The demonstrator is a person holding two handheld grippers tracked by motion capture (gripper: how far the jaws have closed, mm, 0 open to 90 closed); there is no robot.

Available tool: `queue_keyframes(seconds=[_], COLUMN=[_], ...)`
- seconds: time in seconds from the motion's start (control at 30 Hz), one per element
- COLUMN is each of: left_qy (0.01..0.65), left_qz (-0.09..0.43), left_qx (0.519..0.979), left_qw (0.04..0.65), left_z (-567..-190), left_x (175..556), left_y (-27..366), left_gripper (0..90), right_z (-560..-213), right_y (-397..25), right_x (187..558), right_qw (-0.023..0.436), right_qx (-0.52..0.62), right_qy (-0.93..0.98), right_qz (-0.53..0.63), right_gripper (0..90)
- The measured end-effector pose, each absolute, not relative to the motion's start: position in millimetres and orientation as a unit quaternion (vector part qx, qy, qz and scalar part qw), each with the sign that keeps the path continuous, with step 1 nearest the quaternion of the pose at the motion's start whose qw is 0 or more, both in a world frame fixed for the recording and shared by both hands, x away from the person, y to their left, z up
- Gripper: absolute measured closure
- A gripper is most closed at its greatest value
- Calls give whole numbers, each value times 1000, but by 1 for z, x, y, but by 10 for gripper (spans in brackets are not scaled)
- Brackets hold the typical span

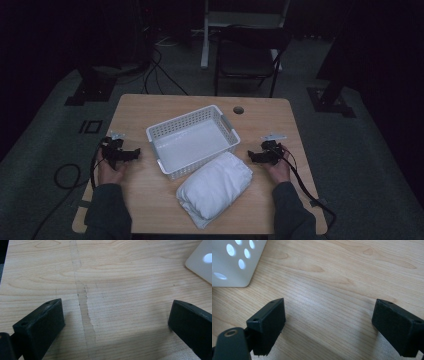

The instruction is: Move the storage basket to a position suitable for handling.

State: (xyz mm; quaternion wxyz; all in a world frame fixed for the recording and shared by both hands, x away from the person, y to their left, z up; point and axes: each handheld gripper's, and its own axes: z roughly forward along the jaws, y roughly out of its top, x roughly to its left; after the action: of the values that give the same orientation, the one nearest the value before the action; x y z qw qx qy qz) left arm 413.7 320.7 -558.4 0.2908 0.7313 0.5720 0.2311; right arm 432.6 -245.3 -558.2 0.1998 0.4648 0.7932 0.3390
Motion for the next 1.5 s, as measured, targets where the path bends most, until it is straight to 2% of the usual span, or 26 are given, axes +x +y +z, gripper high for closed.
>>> queue_keyframes(seconds=[0.3,0.47,0.53,0.57,0.87,1.07,1.17,1.3,1.5], left_qy=[575,591,585,585,597,611,608,598,577], left_qz=[230,211,210,211,220,218,217,228,243], left_qx=[731,734,738,738,725,717,721,724,718], left_qw=[288,259,262,262,263,255,250,256,303], left_z=[-558,-551,-548,-546,-546,-543,-541,-535,-521], left_x=[413,418,415,414,414,413,410,403,392], left_y=[319,314,312,312,312,314,313,311,310], left_gripper=[2,11,95,181,252,351,386,379,380], right_z=[-558,-558,-558,-558,-557,-553,-548,-541,-531], right_y=[-245,-246,-246,-245,-245,-248,-248,-246,-243], right_x=[433,434,434,434,434,433,431,428,424], right_qw=[200,203,204,204,203,197,201,212,218], right_qx=[465,468,470,470,474,481,481,476,470], right_qy=[793,789,788,788,788,784,779,776,769], right_qz=[339,341,341,340,335,338,347,356,376], right_gripper=[117,145,145,148,158,321,343,373,431])
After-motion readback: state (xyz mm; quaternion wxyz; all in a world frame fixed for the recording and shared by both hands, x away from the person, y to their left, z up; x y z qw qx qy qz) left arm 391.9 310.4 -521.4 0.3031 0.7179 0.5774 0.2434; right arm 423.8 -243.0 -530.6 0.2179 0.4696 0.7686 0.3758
